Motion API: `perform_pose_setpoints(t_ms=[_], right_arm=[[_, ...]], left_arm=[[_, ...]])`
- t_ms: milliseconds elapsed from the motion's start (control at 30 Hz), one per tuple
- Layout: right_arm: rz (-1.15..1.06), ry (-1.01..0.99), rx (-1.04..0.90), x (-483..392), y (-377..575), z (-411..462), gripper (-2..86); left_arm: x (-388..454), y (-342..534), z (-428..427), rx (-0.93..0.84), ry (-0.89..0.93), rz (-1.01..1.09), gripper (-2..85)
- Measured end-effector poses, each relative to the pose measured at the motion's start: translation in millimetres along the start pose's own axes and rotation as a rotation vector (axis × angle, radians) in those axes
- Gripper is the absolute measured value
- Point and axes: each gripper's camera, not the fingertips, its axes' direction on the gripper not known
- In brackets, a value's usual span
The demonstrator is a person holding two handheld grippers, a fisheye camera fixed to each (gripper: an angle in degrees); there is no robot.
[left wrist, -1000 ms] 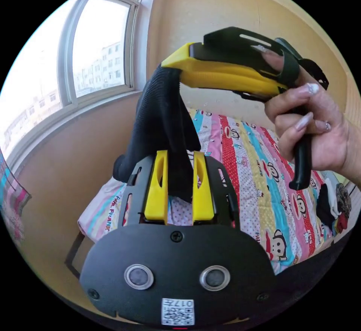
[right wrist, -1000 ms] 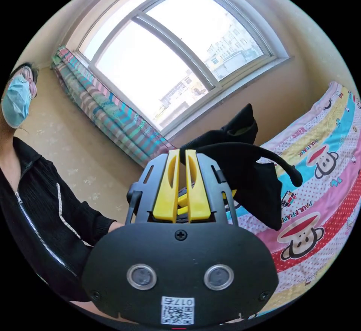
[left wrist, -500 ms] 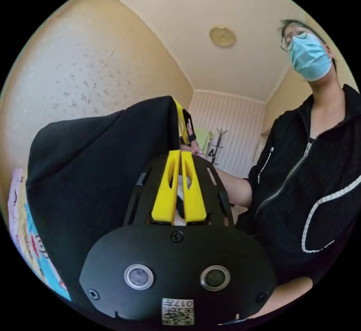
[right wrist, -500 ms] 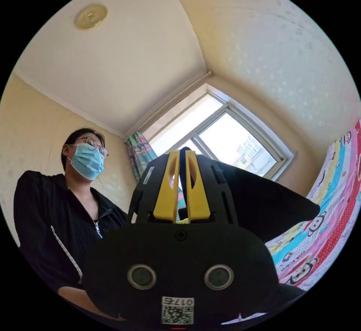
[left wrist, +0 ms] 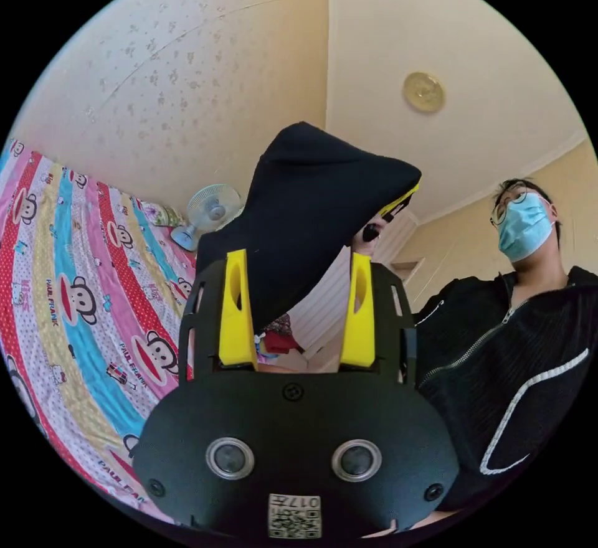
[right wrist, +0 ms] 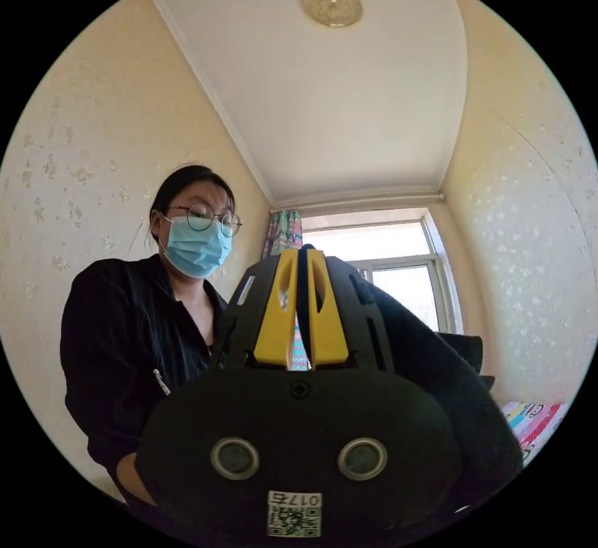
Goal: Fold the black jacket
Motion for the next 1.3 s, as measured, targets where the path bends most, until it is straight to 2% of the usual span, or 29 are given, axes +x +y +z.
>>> perform_pose_setpoints(t_ms=[67, 133, 200, 267, 300, 400, 433, 567, 633, 700, 767, 800, 867, 933, 967, 1033, 1100, 1133, 1167, 1233, 1300], right_arm=[[-0.042, -0.047, 0.056, -16, -7, -16, 2.6], [-0.077, -0.091, 0.114, -28, -10, -33, 2.5], [-0.107, -0.100, 0.169, -38, -10, -54, 2.5], [-0.087, -0.069, 0.168, -40, -7, -66, 2.5], [-0.072, -0.035, 0.158, -41, -4, -72, 2.5], [-0.013, 0.043, 0.165, -38, 2, -92, 2.7], [0.005, 0.064, 0.178, -37, 4, -99, 2.8], [0.033, 0.305, 0.308, -59, 15, -166, 3.5], [0.059, 0.488, 0.249, -74, 11, -186, 4.1], [0.130, 0.783, 0.055, -90, 0, -196, 5.9], [0.153, 0.984, -0.153, -97, -8, -188, 8.1], [0.135, 1.038, -0.289, -98, -10, -176, 9.3], [0.114, 1.077, -0.416, -96, -9, -159, 10.6], [0.111, 1.162, -0.446, -91, -6, -148, 11.4], [0.066, 1.172, -0.417, -92, -3, -143, 11.5], [-0.096, 1.015, -0.353, -103, 3, -134, 10.2], [-0.332, 0.821, -0.154, -124, 16, -132, 5.9], [-0.363, 0.795, -0.129, -126, 19, -131, 5.3], [-0.349, 0.745, -0.135, -122, 20, -127, 5.2], [-0.238, 0.665, -0.272, -100, 19, -113, 7.6], [-0.144, 0.585, -0.498, -65, 32, -84, 12.1]], left_arm=[[1, 0, 16, -0.034, -0.104, 0.055, 24.4], [-10, 1, 21, -0.092, -0.213, 0.022, 28.6], [-29, 8, 16, -0.044, -0.204, -0.095, 31.6], [-53, 18, 14, -0.041, -0.074, -0.239, 31.1], [-63, 25, 18, -0.069, 0.021, -0.317, 26.0], [-63, 29, 35, -0.157, 0.328, -0.318, 9.3], [-54, 24, 38, -0.174, 0.360, -0.280, 8.9], [-9, -15, 20, -0.138, 0.208, -0.014, 8.5], [22, -50, 5, -0.110, 0.146, 0.122, 8.1], [48, -75, -3, -0.082, 0.091, 0.208, 7.9], [76, -96, -7, -0.057, 0.072, 0.300, 7.9], [96, -108, -7, -0.047, 0.076, 0.367, 7.8], [128, -124, -2, -0.065, 0.073, 0.481, 7.8], [175, -138, 6, -0.127, 0.022, 0.670, 7.8], [187, -141, 9, -0.147, 0.006, 0.721, 7.8], [225, -147, 22, -0.235, -0.050, 0.890, 7.8], [243, -148, 30, -0.270, -0.091, 0.968, 7.8], [250, -148, 35, -0.285, -0.101, 0.993, 7.8], [252, -148, 37, -0.294, -0.097, 0.996, 7.8], [256, -140, 48, -0.341, -0.020, 1.002, 7.8], [253, -132, 54, -0.367, 0.077, 0.994, 7.8]])
